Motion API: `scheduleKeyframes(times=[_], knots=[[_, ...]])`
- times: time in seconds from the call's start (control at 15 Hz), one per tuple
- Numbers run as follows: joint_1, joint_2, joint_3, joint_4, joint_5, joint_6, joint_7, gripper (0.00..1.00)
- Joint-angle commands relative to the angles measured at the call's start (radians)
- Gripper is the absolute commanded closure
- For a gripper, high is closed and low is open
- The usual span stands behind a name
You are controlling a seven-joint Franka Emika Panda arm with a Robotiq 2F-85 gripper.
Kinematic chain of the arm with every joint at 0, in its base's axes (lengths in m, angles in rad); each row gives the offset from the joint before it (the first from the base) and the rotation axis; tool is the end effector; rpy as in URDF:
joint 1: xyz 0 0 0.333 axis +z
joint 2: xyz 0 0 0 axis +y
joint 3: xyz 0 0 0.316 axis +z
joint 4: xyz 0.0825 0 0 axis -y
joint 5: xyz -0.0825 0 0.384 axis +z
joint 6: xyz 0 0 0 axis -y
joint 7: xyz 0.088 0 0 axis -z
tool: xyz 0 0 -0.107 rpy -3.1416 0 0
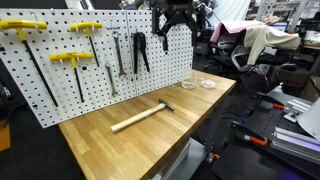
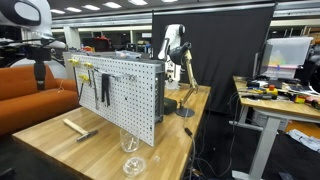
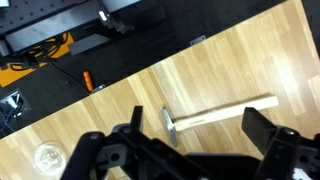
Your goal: Hang the hammer on the wall
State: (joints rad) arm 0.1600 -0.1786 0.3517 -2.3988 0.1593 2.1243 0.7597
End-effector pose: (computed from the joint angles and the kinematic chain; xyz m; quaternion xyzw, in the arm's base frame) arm 0.3967 0.2310 0.3722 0.9830 -0.1725 -0.0623 0.0025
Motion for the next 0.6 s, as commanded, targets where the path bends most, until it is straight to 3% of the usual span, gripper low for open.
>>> scheduleKeyframes(times=[0.0, 0.2, 0.33, 0.4, 0.53], knots=[[0.006, 0.115, -0.021, 0.028, -0.001, 0.175, 0.163, 0.0], [0.021, 0.231, -0.041, 0.064, -0.113, 0.324, 0.331, 0.0], [0.046, 0.288, -0.067, 0.097, -0.211, 0.363, 0.435, 0.0], [0.049, 0.249, -0.07, 0.06, -0.148, 0.35, 0.354, 0.0], [0.062, 0.288, -0.084, 0.089, -0.186, 0.36, 0.405, 0.0]])
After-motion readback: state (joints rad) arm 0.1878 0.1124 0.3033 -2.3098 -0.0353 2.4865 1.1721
